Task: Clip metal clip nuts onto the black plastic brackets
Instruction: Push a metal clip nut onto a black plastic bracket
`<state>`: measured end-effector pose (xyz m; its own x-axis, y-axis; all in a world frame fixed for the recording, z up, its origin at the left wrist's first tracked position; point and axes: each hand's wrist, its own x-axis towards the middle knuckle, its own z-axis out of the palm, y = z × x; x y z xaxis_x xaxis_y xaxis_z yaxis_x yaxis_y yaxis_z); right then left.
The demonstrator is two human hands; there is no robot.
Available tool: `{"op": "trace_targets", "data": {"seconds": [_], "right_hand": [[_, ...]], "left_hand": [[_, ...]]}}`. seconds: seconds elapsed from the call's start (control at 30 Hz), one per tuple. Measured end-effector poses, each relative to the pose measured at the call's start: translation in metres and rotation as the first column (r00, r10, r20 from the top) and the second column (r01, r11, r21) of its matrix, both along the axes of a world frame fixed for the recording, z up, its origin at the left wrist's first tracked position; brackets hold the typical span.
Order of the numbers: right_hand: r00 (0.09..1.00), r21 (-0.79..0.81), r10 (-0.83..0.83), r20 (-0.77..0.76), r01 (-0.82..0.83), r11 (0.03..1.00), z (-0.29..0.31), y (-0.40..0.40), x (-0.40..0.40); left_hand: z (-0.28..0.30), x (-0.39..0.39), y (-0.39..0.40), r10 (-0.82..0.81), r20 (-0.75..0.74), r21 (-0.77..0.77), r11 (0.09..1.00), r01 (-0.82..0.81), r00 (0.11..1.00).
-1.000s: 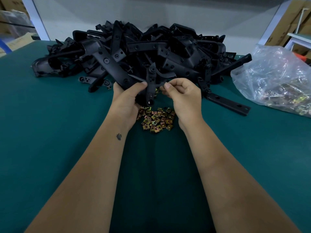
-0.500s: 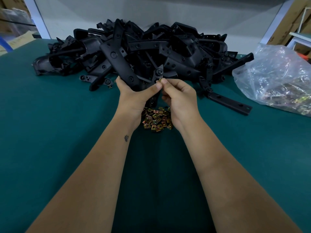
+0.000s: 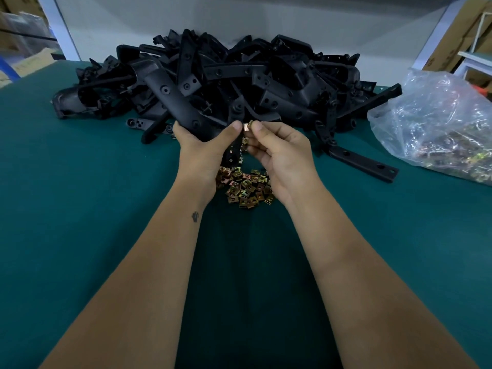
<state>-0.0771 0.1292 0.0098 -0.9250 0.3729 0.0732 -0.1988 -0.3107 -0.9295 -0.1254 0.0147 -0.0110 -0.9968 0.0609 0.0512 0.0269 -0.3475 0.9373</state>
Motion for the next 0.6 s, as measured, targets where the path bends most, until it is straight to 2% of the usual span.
{"op": "trace_targets", "data": {"seconds": [0.1, 0.2, 0.27, 0.33, 0.47, 0.6], "right_hand": [[0.997, 0.019, -0.073, 0.019, 0.072, 0.997, -0.003, 0.007, 0.000], [0.995, -0.008, -0.092, 0.026, 0.093, 0.996, -0.005, 0.011, 0.001], [0.995, -0.007, -0.092, 0.027, 0.093, 0.996, -0.006, 0.011, 0.000], [0.996, 0.009, -0.086, 0.026, 0.086, 0.996, -0.005, 0.009, 0.000], [0.997, 0.043, -0.065, 0.046, 0.063, 0.997, -0.005, 0.006, -0.001], [0.996, 0.063, -0.064, 0.067, 0.060, 0.996, -0.006, 0.006, -0.001]], "left_hand": [[-0.003, 0.005, 0.001, 0.028, -0.157, -0.269, 0.961, -0.070, 0.987], [-0.003, 0.009, 0.003, -0.032, -0.347, -0.391, 0.913, -0.114, 0.937], [-0.002, 0.007, 0.003, -0.090, -0.378, -0.479, 0.871, -0.111, 0.922], [-0.001, 0.008, 0.004, -0.109, -0.333, -0.545, 0.833, -0.097, 0.937], [0.003, 0.013, 0.007, -0.112, -0.195, -0.504, 0.864, -0.002, 0.974], [0.007, 0.015, 0.009, -0.121, -0.091, -0.301, 0.949, 0.088, 0.988]]}}
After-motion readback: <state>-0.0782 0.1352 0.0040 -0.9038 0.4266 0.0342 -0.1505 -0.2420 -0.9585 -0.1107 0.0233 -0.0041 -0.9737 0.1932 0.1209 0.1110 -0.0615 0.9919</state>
